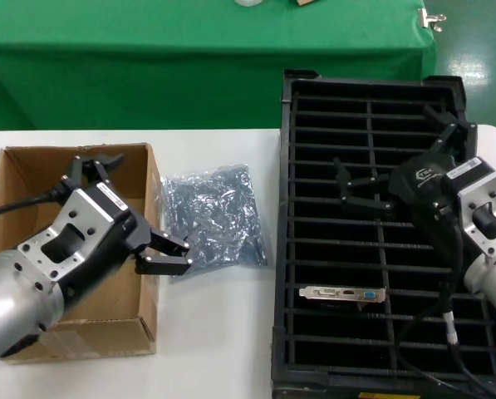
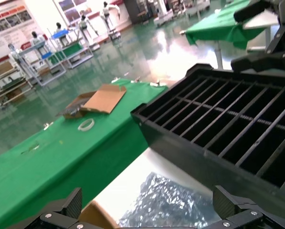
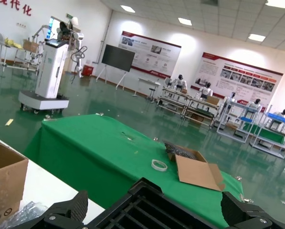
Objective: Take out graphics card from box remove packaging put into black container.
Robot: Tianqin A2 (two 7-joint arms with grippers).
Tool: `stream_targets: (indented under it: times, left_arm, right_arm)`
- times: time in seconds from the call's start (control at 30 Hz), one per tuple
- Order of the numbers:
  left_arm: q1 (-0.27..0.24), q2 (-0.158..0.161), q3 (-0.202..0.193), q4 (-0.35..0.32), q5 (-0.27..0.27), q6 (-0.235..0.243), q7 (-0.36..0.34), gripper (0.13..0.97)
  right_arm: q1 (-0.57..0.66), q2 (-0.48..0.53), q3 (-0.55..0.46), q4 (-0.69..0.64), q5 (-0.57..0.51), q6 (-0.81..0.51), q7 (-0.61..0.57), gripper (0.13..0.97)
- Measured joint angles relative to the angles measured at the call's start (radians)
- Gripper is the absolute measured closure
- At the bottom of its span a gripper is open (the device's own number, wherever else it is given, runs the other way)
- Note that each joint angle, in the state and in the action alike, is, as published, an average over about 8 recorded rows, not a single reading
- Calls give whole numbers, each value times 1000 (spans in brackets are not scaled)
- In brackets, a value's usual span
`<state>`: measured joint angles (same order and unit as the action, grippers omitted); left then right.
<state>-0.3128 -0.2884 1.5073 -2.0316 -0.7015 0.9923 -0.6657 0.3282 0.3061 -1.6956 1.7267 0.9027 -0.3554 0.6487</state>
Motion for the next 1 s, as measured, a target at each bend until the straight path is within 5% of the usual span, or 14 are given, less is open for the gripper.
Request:
stream_targets:
  times: [1.0]
  left_arm:
    - [130,-5,39,180,-456,-412,277,132]
  right_arm:
    - [-137,-3,40,-53,373,148,-270,129]
